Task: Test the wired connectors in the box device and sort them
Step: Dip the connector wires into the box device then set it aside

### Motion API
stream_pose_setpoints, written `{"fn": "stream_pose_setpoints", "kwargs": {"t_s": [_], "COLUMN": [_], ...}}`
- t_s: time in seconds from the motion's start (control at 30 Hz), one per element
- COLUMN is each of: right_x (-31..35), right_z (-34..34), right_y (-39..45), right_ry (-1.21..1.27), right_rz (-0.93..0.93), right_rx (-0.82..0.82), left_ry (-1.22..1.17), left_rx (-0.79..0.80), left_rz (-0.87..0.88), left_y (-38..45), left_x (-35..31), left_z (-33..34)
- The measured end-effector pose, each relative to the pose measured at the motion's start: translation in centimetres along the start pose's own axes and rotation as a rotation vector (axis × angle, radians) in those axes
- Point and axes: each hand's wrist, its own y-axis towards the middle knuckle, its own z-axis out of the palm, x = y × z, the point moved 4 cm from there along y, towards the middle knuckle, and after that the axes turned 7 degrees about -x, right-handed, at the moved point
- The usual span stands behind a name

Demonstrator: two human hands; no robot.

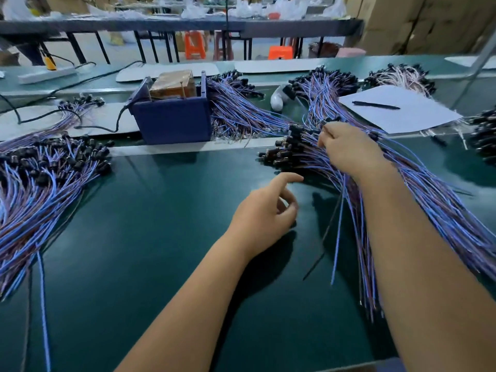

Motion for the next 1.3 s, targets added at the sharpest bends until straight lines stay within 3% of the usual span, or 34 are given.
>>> {"fn": "stream_pose_setpoints", "kwargs": {"t_s": [0.17, 0.33, 0.43, 0.57, 0.73, 0.9, 1.07, 1.13, 1.3], "right_x": [-1.8, 3.3, 8.3, 14.1, 14.9, 14.6, 14.8, 14.8, 14.9], "right_z": [-1.3, 1.1, 5.2, 11.1, 14.1, 13.4, 13.3, 13.4, 13.4], "right_y": [0.0, -1.4, -3.2, -6.0, -7.3, -7.6, -7.6, -7.6, -7.6], "right_ry": [-0.26, -0.123, 0.125, 0.548, 0.36, 0.48, 0.47, 0.468, 0.459], "right_rz": [0.058, -0.008, -0.118, -0.063, -0.16, -0.168, -0.182, -0.176, -0.181], "right_rx": [-0.009, -0.219, -0.112, 0.167, 0.185, 0.195, 0.192, 0.194, 0.197], "left_ry": [-0.028, 0.031, 0.072, 0.166, 0.459, 0.756, 0.789, 0.798, 0.583], "left_rx": [-0.023, -0.16, -0.389, -0.668, -0.883, -0.922, -0.764, -0.743, -0.726], "left_rz": [-0.081, -0.153, -0.257, -0.367, -0.463, -0.631, -1.04, -0.987, -0.571], "left_y": [0.2, 0.6, 1.0, 0.6, -1.2, -1.3, -2.9, -2.8, -2.0], "left_x": [0.4, 1.4, 2.9, 5.3, 7.7, 9.1, 12.9, 13.4, 12.8], "left_z": [-0.2, -1.1, -4.0, -9.4, -14.3, -19.2, -23.1, -22.9, -22.1]}}
